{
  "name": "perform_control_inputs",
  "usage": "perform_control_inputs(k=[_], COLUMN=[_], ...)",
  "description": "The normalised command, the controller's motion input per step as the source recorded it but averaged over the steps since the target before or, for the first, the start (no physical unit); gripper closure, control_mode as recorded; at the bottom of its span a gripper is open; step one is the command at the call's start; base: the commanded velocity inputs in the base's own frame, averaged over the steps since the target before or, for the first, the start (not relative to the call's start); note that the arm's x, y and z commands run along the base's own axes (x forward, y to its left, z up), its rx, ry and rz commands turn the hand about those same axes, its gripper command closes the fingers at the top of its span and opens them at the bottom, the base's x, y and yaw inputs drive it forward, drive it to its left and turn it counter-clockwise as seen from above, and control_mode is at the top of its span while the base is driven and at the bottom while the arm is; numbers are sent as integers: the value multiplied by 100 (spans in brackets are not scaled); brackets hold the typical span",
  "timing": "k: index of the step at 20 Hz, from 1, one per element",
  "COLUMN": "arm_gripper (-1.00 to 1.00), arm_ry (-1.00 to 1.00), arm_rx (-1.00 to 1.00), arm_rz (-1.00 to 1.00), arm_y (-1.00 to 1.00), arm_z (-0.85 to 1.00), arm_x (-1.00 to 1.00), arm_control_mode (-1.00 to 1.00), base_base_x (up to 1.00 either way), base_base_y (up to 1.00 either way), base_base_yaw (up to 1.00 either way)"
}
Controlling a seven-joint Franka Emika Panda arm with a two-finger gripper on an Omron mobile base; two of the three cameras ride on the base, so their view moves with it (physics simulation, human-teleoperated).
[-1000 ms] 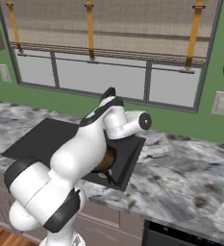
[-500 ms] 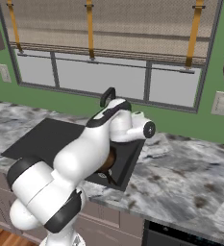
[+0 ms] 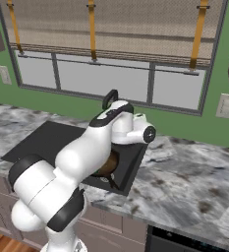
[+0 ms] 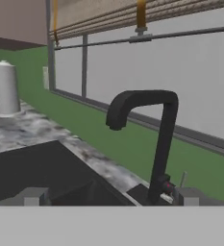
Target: Pick the cup and pan and place them in the sink. Then turn on the water.
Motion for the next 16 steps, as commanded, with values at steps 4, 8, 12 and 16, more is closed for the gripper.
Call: perform_control_inputs(k=[4,8,12,16], arm_gripper=[-100,-100,-100,-100], arm_ry=[-4,-9,-13,-12], arm_rx=[0,0,1,1], arm_rz=[-8,-10,-8,-1], arm_y=[1,0,0,1], arm_z=[-6,-25,-27,-10], arm_x=[21,6,8,7], arm_control_mode=[-100,-100,-100,-100], base_base_x=[0,0,0,0], base_base_y=[0,0,0,0], base_base_yaw=[0,0,0,0])
